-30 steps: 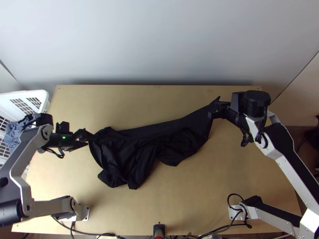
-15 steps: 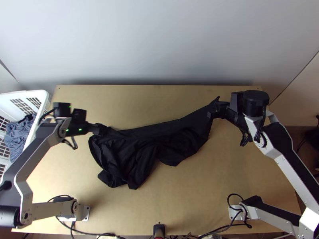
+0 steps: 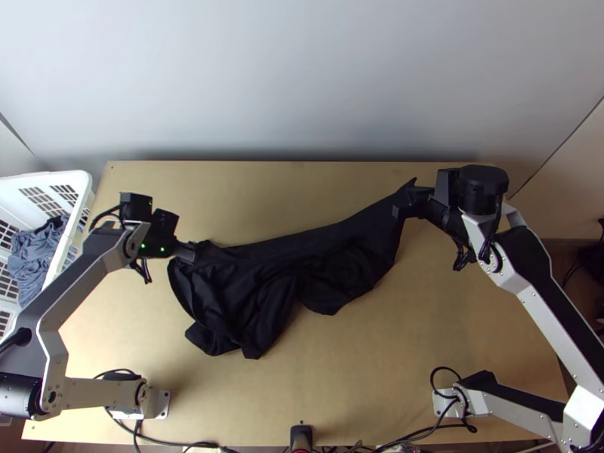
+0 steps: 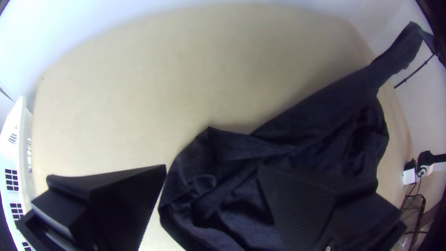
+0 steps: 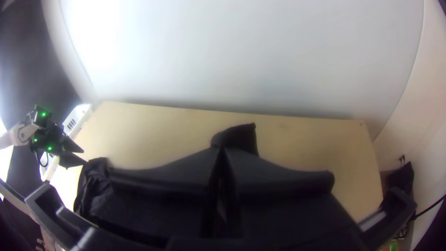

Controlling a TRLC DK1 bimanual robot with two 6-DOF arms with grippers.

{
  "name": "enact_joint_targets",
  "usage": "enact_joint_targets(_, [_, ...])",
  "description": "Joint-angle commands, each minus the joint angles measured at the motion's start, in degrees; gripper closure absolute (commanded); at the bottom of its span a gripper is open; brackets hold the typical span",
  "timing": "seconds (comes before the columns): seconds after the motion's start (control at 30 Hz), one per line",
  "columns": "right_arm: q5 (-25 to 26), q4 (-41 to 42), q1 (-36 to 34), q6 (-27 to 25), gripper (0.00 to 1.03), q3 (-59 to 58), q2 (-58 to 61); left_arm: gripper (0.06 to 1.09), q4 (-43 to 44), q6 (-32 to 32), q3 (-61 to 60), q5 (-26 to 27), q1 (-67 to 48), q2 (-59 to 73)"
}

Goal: Fold the t-shirt

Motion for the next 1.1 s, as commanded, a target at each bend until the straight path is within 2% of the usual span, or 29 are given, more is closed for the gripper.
enact_joint_targets(0.0, [0.13, 0.40, 0.30, -0.20, 1.00, 1.31, 1.35, 0.12, -0.25, 0.87, -2.67, -0.72, -2.07, -0.58])
enact_joint_targets(0.13, [0.21, 0.40, 0.30, -0.11, 1.00, 1.22, 1.35, 0.12, 1.07, 1.84, -2.49, -0.72, -2.77, 1.79])
enact_joint_targets(0.27, [0.30, 0.31, 0.30, -0.11, 1.00, 1.22, 1.35, 0.12, 3.62, 2.10, -1.79, -4.50, -3.65, 5.13])
enact_joint_targets(0.47, [0.30, 0.31, 0.21, -0.20, 1.00, 0.87, 1.09, 0.13, 5.55, 1.49, -0.74, -6.87, -3.47, 8.12])
enact_joint_targets(0.7, [0.48, 0.40, 0.30, -0.46, 1.00, -0.10, 1.18, 0.46, 6.87, -0.62, 0.58, -7.13, -1.45, 8.56])
enact_joint_targets(0.83, [0.48, 1.72, 0.38, -0.55, 1.00, -1.51, 1.27, 0.89, 6.87, -0.71, 0.67, -7.13, -0.84, 8.21])
enact_joint_targets(0.87, [0.48, 1.80, 0.38, -0.55, 1.00, -1.51, 1.35, 0.94, 6.52, -0.53, 0.67, -7.13, -0.75, 8.12])
enact_joint_targets(0.93, [0.48, 2.07, 0.38, -0.55, 1.00, -1.42, 1.35, 1.00, 5.20, 0.17, 0.23, -6.69, -0.75, 7.68])
enact_joint_targets(1.03, [0.56, 2.07, 0.38, -0.64, 1.00, -0.98, 1.35, 1.00, 4.32, 2.10, -1.88, -5.64, -1.01, 6.63])
enact_joint_targets(1.07, [0.56, 2.07, 0.38, -0.72, 1.00, -0.89, 1.35, 1.05, 4.32, 2.45, -2.49, -5.55, -1.28, 6.10])
